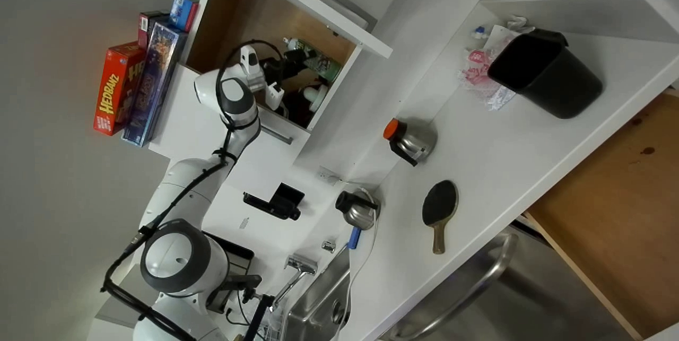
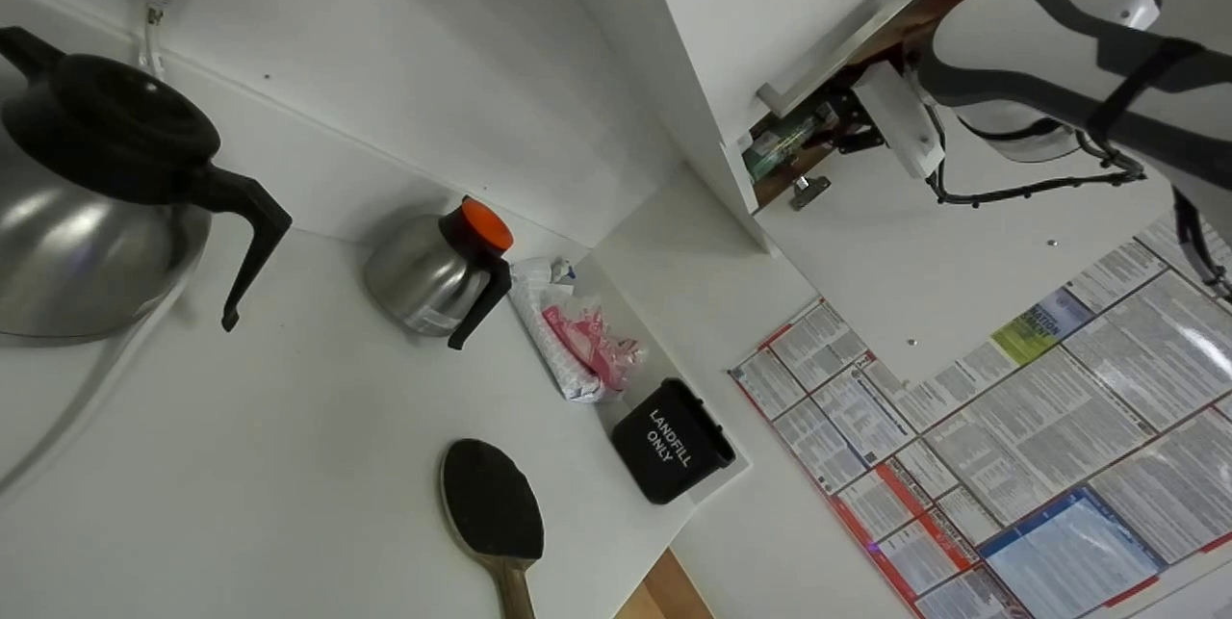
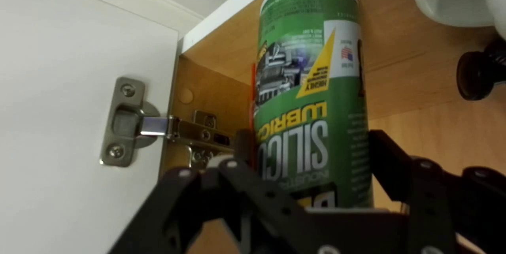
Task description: Put the spray can in the open upper cabinet
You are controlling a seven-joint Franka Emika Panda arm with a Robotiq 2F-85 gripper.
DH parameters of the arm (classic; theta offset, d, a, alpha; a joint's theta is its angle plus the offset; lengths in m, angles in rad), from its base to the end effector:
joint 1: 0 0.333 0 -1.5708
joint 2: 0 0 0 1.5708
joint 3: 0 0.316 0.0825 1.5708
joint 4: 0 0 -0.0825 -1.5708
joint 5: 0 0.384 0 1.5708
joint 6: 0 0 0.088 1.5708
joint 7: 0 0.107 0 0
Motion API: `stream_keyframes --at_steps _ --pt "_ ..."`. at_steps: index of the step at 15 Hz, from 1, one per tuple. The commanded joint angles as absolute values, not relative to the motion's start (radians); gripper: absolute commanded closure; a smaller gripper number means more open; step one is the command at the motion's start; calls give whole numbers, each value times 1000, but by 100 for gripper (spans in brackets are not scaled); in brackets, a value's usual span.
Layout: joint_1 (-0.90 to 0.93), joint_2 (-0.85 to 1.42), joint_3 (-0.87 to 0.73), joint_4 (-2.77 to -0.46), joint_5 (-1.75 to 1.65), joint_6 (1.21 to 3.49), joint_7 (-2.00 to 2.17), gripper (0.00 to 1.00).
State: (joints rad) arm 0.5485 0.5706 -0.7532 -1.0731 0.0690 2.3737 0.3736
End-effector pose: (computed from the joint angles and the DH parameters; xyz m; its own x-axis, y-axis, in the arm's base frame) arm 0.7361 0.0439 0.6615 0.5873 -0.2013 0.7839 -0.3478 -0.9373 0.0199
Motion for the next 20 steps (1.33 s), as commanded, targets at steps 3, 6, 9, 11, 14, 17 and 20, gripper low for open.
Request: stream_keyframes --at_steps 3,6,9,11,14,17,20 --pt "487 635 -728 -934 88 2305 353 15" --pt "479 650 -737 -897 78 2299 360 0" --pt "475 634 -744 -875 70 2263 358 0" --pt "477 616 -749 -861 59 2213 344 0" --pt "484 578 -738 -856 63 2128 285 0" --pt "490 541 -730 -857 72 2094 226 0" --pt "489 520 -724 -859 83 2102 196 0"
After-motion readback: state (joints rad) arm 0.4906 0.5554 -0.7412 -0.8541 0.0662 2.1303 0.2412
